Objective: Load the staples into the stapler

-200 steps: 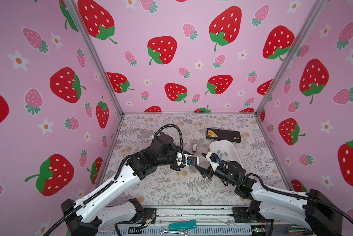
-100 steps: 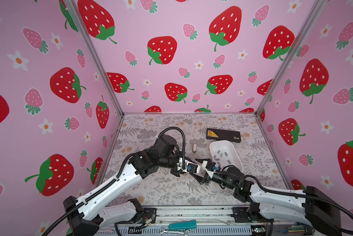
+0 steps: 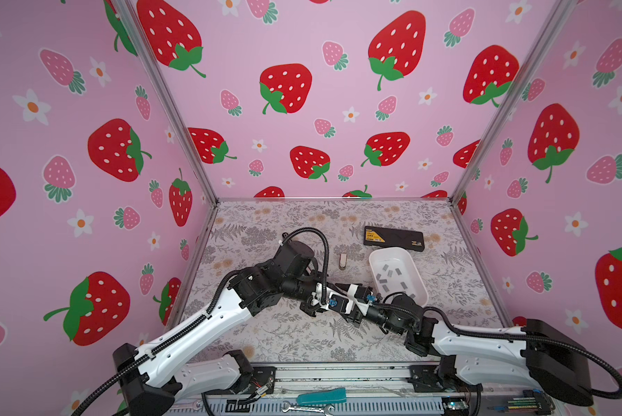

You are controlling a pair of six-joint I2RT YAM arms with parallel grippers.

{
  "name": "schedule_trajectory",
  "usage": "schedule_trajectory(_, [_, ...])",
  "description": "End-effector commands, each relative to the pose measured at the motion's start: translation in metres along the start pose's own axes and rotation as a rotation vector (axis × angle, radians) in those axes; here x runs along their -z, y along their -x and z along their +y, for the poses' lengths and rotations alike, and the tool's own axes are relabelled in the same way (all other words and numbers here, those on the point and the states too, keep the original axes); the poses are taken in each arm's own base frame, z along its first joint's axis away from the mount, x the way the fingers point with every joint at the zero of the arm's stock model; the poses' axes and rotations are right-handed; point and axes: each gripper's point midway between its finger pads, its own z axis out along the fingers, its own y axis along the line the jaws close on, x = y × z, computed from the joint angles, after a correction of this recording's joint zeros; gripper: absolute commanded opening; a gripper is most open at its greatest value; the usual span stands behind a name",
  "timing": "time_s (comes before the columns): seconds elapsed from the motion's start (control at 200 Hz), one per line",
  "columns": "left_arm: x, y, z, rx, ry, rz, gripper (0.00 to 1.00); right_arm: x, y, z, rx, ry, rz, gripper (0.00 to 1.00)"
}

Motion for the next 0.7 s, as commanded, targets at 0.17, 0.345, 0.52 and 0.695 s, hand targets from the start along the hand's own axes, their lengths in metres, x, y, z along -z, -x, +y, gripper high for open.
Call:
schedule_trajectory(0.17, [0.007,0.017,0.004,-0.05,0.003,-0.046,0.0,-0.01,0.017,0.002,0.028,-0.008,-0.046,0.46])
schedule_trajectory(0.345, [0.007,0.017,0.004,-0.053,0.002,-0.045,0.0,-0.012,0.018,0.004,0.028,-0.001,-0.049,0.35])
schedule_trajectory(0.52, [0.009,0.012,0.01,-0.065,0.051,-0.021,0.11,-0.01,0.017,0.0,0.027,-0.026,-0.048,0.25])
schedule_trajectory(0.695, [0.015,0.011,0.016,-0.096,0.137,-0.031,0.3,-0.003,0.017,-0.016,0.02,-0.119,-0.045,0.2])
